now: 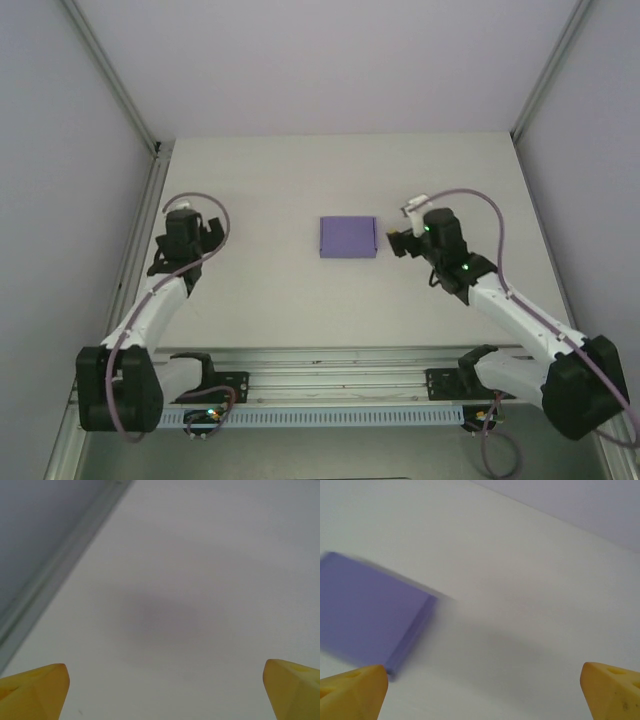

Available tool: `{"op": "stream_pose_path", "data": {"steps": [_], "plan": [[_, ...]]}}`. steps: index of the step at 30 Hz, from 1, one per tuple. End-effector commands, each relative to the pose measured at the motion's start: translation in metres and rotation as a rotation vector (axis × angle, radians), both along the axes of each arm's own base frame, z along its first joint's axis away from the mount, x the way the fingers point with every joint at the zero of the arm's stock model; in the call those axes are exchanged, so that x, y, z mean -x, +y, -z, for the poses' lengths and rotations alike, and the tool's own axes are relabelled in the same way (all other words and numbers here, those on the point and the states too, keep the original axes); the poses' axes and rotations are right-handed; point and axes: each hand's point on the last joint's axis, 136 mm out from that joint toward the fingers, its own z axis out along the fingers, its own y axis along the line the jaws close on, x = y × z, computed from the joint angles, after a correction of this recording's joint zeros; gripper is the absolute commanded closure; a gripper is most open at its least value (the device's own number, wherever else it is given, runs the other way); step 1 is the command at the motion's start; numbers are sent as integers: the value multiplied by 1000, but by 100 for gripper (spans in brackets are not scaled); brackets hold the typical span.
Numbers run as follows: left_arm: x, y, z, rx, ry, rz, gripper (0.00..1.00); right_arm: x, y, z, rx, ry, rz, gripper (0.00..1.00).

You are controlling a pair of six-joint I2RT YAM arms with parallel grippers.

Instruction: Assemble paper box

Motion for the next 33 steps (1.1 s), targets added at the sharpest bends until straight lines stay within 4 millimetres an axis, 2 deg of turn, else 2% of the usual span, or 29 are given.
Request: {"op": "stream_pose_path", "data": {"steps": [1,5,8,9,10,11,12,14,15,16,17,19,21,25,33], "plan": [[-24,18,-11,-88,-215,8,0,-7,-27,-5,-160,-172,122,0],[-30,8,18,-125,-228,92,0,-8,-57,6,-233,-320,195,0],[-36,-3,20,-150,-246,164,0,-11,-64,17,-208,-359,209,1],[-37,-3,25,-159,-275,171,0,-14,-66,20,-195,-365,204,0],[-36,0,39,-140,-270,156,0,-18,-70,20,-189,-384,226,0],[-41,2,37,-164,-329,157,0,-23,-73,21,-176,-390,234,0],[-38,-4,37,-132,-320,199,0,-31,-76,26,-184,-377,237,0],[-42,2,41,-113,-268,170,0,-52,-74,58,-204,-269,210,0],[-45,2,40,-133,-276,168,0,-63,-75,58,-196,-276,218,0],[-45,0,40,-128,-261,171,0,-61,-81,64,-240,-188,220,0],[-44,1,43,-125,-249,167,0,-64,-87,64,-291,-158,224,0],[-44,2,41,-139,-262,159,0,-62,-83,63,-288,-202,191,0],[-44,4,40,-147,-270,147,0,-62,-88,63,-280,-202,233,0],[-44,2,41,-150,-264,156,0,-64,-79,63,-271,-189,182,0],[-47,-3,42,-157,-247,183,0,-65,-78,64,-272,-182,177,0]]}}
